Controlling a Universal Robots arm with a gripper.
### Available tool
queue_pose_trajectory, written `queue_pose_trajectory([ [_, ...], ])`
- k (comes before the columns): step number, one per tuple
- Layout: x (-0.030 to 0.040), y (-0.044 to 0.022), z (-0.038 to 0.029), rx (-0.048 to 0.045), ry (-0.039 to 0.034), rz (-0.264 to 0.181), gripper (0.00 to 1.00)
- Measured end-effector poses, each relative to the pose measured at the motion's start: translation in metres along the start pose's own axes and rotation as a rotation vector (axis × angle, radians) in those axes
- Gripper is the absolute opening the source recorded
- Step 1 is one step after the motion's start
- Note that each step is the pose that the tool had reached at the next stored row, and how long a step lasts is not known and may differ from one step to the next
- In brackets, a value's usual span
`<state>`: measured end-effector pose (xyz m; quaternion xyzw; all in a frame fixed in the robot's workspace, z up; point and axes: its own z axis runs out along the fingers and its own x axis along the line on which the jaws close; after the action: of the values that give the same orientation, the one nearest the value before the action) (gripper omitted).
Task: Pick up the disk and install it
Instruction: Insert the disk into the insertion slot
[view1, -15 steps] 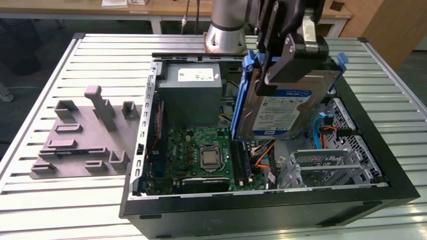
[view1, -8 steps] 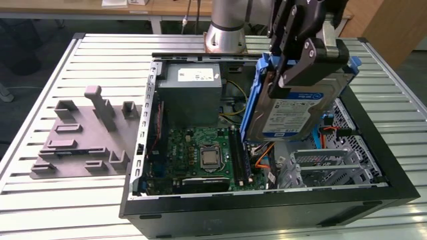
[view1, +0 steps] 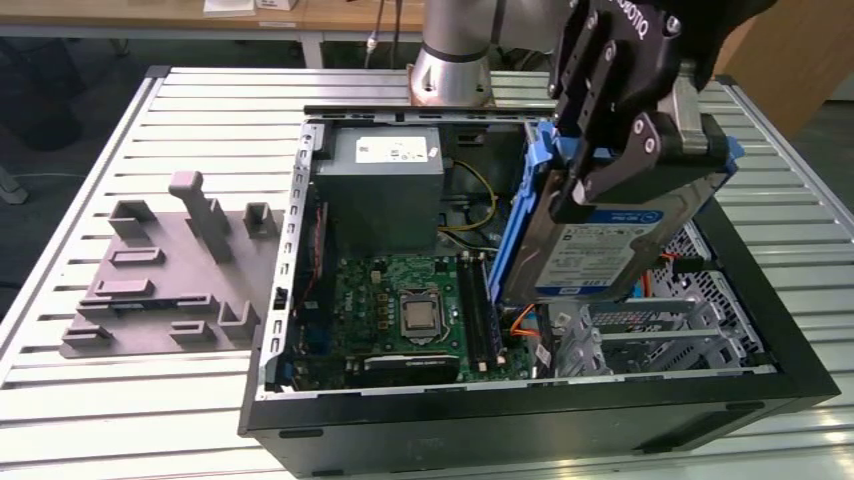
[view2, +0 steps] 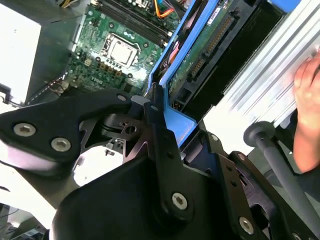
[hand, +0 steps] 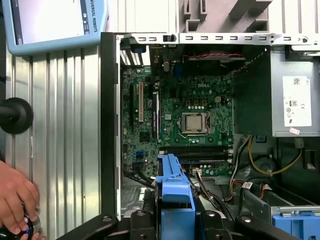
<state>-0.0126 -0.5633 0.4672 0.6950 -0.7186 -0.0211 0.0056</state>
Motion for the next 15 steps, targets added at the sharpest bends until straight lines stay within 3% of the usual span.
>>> queue_pose_trajectory([
  [10,0.0031,-0.0214,0.0026,0.0004,0.0001,0.0,0.36],
  [15,0.0031,-0.0218,0.0028,0.0005,-0.0001,0.0,0.36],
])
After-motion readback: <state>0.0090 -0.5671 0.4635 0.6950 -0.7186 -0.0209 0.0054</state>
